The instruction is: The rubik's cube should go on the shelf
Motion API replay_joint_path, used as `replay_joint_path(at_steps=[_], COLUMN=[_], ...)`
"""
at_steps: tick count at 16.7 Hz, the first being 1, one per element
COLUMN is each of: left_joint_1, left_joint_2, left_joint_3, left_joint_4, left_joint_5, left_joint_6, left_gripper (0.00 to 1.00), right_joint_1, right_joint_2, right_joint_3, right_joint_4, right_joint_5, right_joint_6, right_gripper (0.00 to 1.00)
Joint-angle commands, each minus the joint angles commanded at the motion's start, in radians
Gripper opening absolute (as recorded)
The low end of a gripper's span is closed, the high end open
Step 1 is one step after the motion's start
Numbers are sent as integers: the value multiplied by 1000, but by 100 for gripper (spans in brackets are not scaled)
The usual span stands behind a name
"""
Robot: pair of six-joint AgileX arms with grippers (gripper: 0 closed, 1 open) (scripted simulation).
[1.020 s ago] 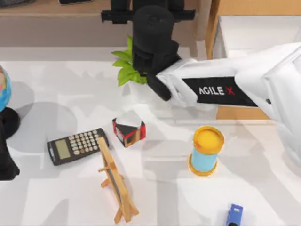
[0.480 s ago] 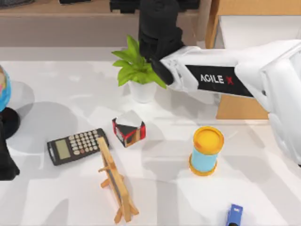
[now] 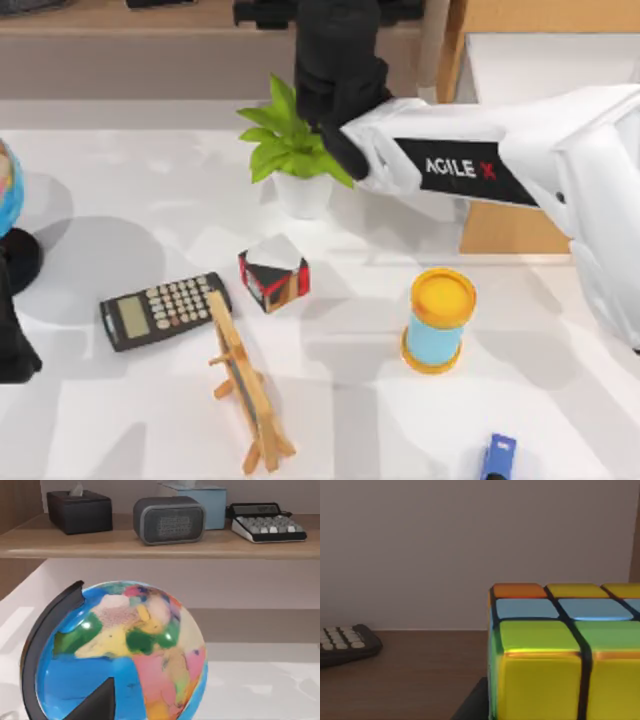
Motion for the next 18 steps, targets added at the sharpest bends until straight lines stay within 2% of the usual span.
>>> replay_joint_path(at_steps=[5, 15, 18], left_joint_1=[0, 0, 0], left_joint_2=[0, 0, 0], left_joint_3=[0, 0, 0], left_joint_4=[0, 0, 0], left_joint_5=[0, 0, 0], left_joint_6=[0, 0, 0], left_gripper=[100, 100, 100], right_joint_1=[0, 3, 18], right_joint_2=[0, 0, -26], right_joint_3=[0, 0, -60], right_joint_4=[0, 0, 43], right_joint_5=[0, 0, -18], right_joint_6=[0, 0, -42], right_gripper=[98, 100, 100])
